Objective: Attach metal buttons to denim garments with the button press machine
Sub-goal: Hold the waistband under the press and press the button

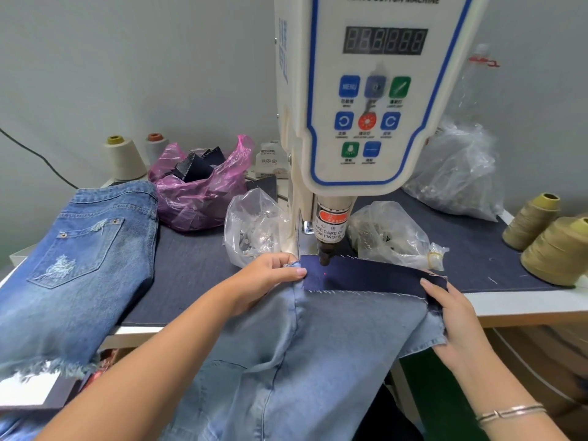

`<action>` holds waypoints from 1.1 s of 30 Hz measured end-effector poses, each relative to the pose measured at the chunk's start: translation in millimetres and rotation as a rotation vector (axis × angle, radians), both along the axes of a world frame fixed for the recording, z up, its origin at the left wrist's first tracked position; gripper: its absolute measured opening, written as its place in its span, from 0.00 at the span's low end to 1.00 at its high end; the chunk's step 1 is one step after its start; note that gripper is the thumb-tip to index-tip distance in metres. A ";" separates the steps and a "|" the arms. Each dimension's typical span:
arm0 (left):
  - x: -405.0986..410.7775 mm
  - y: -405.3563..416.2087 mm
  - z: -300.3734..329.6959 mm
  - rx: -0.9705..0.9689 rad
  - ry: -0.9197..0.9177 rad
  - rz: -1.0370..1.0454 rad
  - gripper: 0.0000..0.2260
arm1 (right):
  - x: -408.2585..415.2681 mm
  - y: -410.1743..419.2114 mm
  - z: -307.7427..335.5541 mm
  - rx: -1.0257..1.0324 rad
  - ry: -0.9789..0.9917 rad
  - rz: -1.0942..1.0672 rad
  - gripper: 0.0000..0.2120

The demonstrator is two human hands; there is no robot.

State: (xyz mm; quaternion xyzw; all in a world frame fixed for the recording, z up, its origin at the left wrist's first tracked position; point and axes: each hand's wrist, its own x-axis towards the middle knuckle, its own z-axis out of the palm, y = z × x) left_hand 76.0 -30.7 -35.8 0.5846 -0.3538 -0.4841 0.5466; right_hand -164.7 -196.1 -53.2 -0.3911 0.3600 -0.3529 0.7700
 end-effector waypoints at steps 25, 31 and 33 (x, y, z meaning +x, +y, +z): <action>-7.6 -4.8 -11.0 -0.076 0.031 0.022 0.07 | 3.4 6.5 -6.2 0.125 -0.041 -0.102 0.08; -6.4 -5.7 -14.4 -0.080 0.013 0.021 0.16 | 3.9 5.6 -6.1 0.145 -0.006 -0.104 0.05; -6.5 -5.2 -13.1 -0.088 0.010 0.019 0.16 | 3.4 5.0 -6.8 0.135 -0.020 -0.109 0.07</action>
